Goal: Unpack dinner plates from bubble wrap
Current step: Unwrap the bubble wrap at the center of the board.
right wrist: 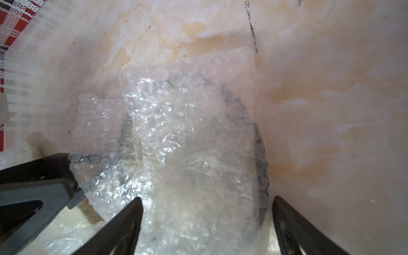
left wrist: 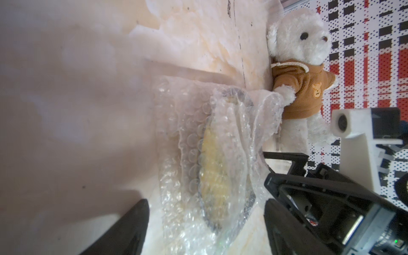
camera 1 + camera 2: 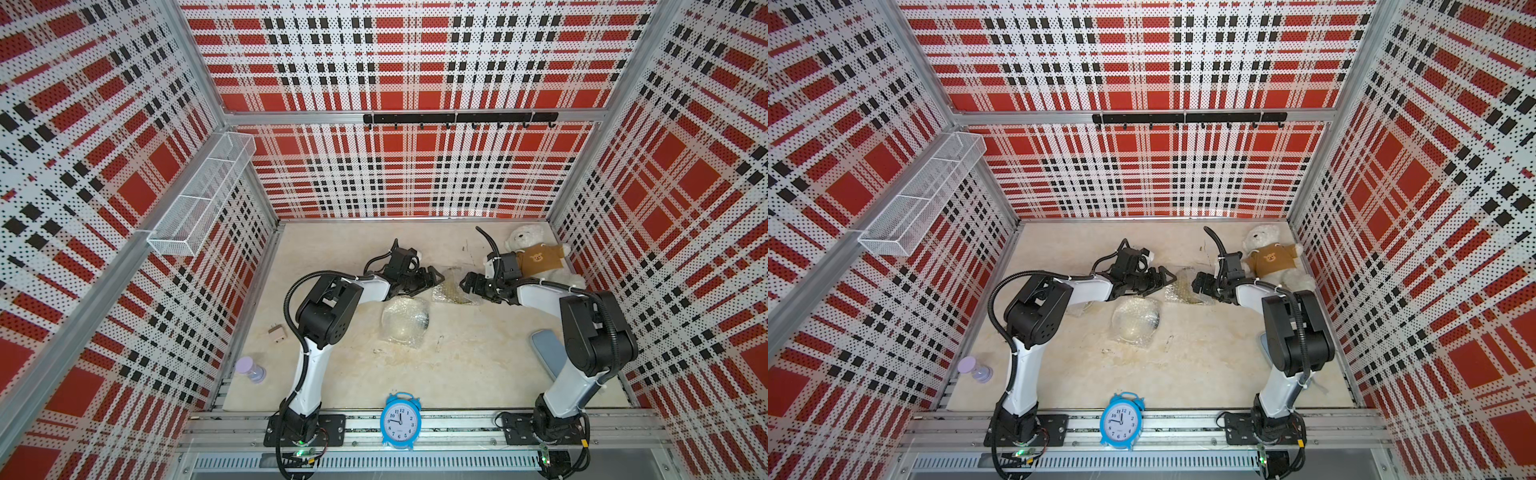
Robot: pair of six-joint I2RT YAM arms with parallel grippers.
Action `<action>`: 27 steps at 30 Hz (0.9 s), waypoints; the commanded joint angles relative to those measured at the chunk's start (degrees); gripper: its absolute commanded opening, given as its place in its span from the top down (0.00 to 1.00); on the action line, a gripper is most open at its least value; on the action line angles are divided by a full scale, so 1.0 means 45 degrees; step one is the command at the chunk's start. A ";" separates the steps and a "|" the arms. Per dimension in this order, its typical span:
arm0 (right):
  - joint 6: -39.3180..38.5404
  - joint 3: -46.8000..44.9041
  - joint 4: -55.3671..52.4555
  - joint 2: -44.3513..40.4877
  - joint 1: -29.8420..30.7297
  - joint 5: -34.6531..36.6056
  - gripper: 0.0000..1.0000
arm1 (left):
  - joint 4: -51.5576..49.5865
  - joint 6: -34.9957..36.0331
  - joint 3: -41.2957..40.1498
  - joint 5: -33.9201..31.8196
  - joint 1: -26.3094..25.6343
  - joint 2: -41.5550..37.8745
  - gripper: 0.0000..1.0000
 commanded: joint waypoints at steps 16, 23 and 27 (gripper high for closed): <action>-0.0030 0.0377 0.1039 0.0558 0.0060 -0.0562 0.09 | 0.0681 -0.0726 0.0221 0.0602 -0.0011 0.1152 0.17; 0.0190 0.0261 0.1664 0.0878 0.0222 -0.0889 0.10 | 0.1133 -0.1036 0.0048 0.0723 0.0113 0.1433 0.17; 0.0308 0.0215 0.1896 0.1016 0.0469 -0.0897 0.10 | 0.1188 -0.1031 -0.0010 0.0771 0.0103 0.1510 0.18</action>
